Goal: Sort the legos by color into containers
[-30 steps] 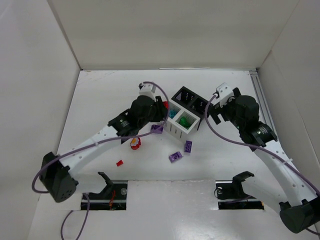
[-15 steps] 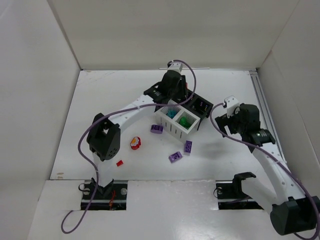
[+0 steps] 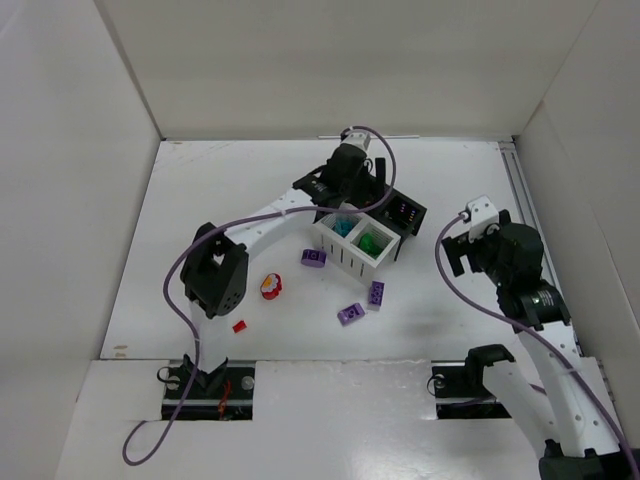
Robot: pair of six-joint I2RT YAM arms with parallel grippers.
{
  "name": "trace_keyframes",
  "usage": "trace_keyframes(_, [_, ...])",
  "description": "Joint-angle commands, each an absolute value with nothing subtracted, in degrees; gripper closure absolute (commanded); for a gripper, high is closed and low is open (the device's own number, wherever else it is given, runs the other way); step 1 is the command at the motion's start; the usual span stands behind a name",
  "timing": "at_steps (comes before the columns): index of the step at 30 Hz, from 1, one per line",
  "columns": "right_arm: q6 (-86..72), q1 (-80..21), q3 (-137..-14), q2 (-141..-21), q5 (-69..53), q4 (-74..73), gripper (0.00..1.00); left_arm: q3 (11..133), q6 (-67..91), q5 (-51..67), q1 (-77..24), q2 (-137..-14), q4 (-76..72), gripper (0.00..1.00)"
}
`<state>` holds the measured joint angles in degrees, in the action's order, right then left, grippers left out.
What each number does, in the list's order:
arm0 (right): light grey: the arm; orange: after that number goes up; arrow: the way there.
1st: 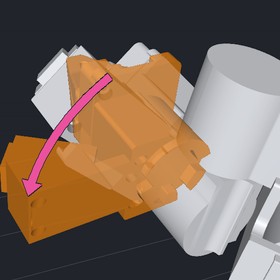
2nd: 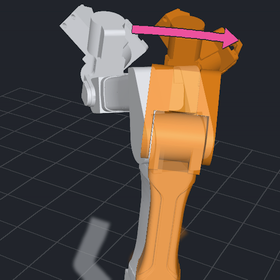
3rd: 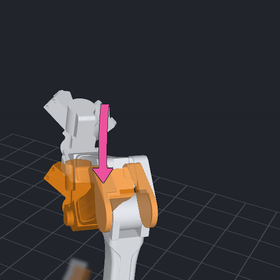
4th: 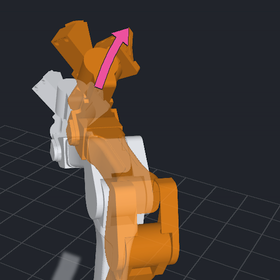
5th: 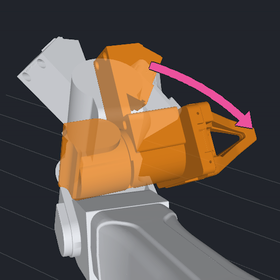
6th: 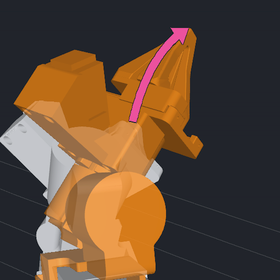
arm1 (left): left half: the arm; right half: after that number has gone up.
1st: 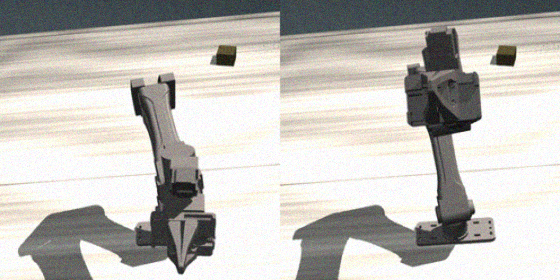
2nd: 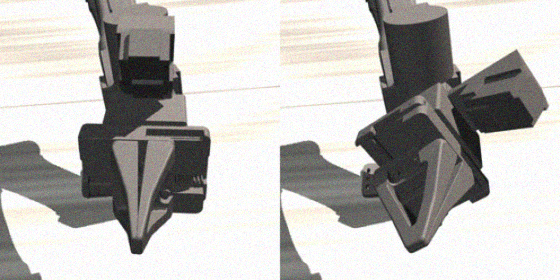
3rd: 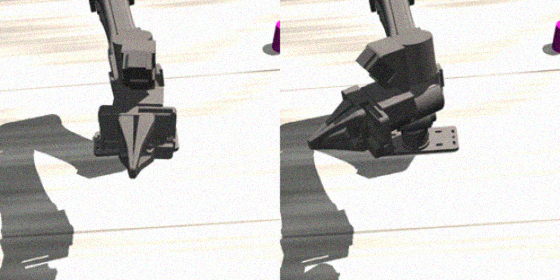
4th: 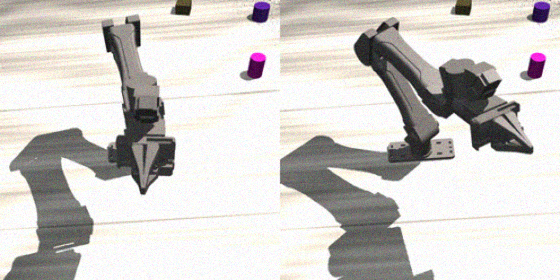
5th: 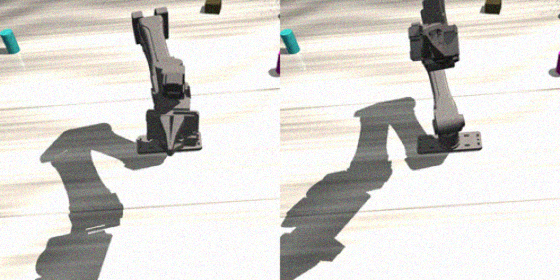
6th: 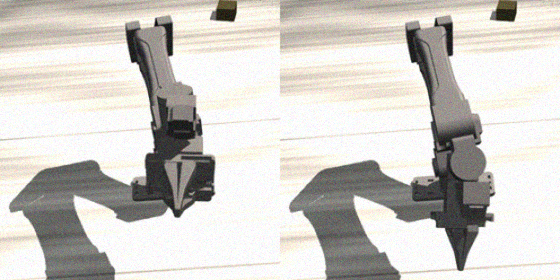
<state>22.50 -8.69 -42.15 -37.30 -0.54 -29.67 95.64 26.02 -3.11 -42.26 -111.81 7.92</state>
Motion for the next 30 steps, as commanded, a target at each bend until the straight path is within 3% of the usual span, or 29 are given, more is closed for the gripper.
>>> trace_keyframes(1, [22.24,-8.61,-41.66,-38.31,-1.84,-29.36,0.0,92.47,27.15,-5.52,-42.19,-101.63,10.44,0.09])
trace_keyframes(2, [22.24,-8.61,-41.66,-38.32,-2.72,-28.83,0.0,90.98,28.03,-6.93,-42.19,-99.95,11.68,0.0])
trace_keyframes(7, [23.37,-8.61,-41.13,-38.94,-4.48,-27.77,0.0,78.79,47.65,-21.85,-42.71,-90.28,31.23,0.0])
trace_keyframes(13, [23.38,-9.84,-40.61,-39.46,-5.62,-26.72,0.0,60.49,68.09,-20.75,-42.19,-75.52,39.63,0.0])
trace_keyframes(16, [23.91,-11.16,-40.61,-39.99,-5.63,-26.72,0.0,49.7,70.83,-21.97,-41.4,-68.92,38.5,0.0])
trace_keyframes(22, [24.43,-12.21,-40.08,-39.99,-7.38,-25.58,0.0,40.7,65.84,-23.2,-38.23,-61.01,27.11,0.0])
trace_keyframes(30, [24.43,-12.22,-40.08,-40.52,-9.05,-25.58,0.0,35.07,59.06,-22.94,-35.51,-65.21,15.74,0.0])
